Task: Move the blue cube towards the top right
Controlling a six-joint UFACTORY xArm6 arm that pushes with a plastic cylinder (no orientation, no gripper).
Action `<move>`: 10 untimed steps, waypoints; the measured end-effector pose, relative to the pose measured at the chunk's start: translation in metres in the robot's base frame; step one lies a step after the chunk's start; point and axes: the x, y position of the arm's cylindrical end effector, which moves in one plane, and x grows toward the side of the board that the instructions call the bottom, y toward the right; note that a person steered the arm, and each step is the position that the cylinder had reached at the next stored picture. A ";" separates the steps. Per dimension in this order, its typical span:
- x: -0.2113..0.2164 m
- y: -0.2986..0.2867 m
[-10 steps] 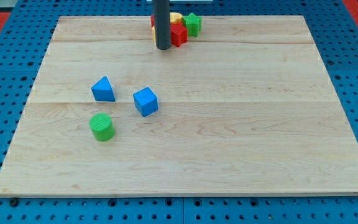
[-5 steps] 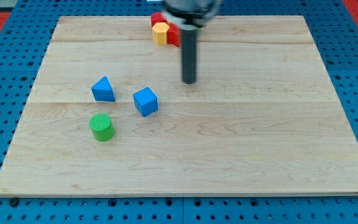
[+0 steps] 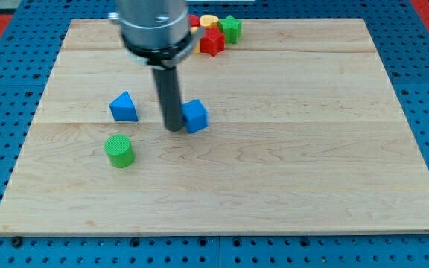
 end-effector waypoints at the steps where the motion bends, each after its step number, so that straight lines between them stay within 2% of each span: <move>1: -0.029 0.044; 3: -0.050 0.155; 4: -0.095 0.186; 5: -0.159 0.192; 7: -0.162 0.153; 8: -0.182 0.130; 9: -0.207 0.171; 10: -0.210 0.199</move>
